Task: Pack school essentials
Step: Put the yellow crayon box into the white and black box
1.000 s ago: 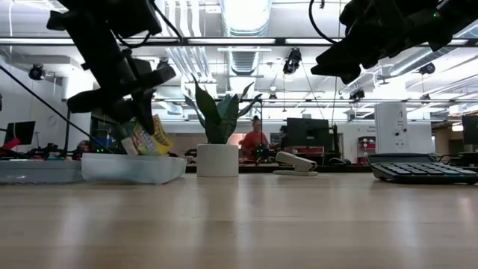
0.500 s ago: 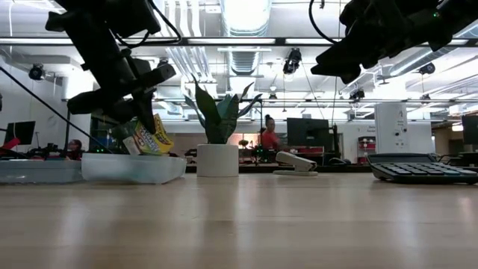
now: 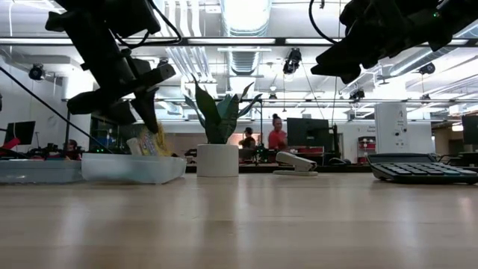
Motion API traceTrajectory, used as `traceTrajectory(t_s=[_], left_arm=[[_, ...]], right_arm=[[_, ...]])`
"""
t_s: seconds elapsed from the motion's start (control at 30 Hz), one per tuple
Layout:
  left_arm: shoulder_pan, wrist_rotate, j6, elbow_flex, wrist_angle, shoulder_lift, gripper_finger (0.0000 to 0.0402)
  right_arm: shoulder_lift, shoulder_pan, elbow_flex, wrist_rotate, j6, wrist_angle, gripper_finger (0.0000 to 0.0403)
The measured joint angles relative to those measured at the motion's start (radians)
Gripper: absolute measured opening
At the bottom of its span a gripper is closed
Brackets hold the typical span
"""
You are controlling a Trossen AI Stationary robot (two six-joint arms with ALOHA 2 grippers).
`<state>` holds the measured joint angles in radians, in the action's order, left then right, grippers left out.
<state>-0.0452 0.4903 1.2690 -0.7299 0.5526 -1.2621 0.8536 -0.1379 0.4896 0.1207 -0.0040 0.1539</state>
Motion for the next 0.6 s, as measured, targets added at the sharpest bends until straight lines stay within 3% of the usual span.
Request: traceTrajectory(t_s=[0.27,0.6], left_arm=[[0.000,-0.017,-0.049,-0.020,0.089,0.009,0.0217],[0.000,-0.067,-0.052,-0.044,0.201,0.086,0.0231]], right_arm=[[0.000,0.000,0.000,0.000,0.000,0.000,0.0201],[0.000,0.000,0.000,0.000,0.002,0.000,0.0201]])
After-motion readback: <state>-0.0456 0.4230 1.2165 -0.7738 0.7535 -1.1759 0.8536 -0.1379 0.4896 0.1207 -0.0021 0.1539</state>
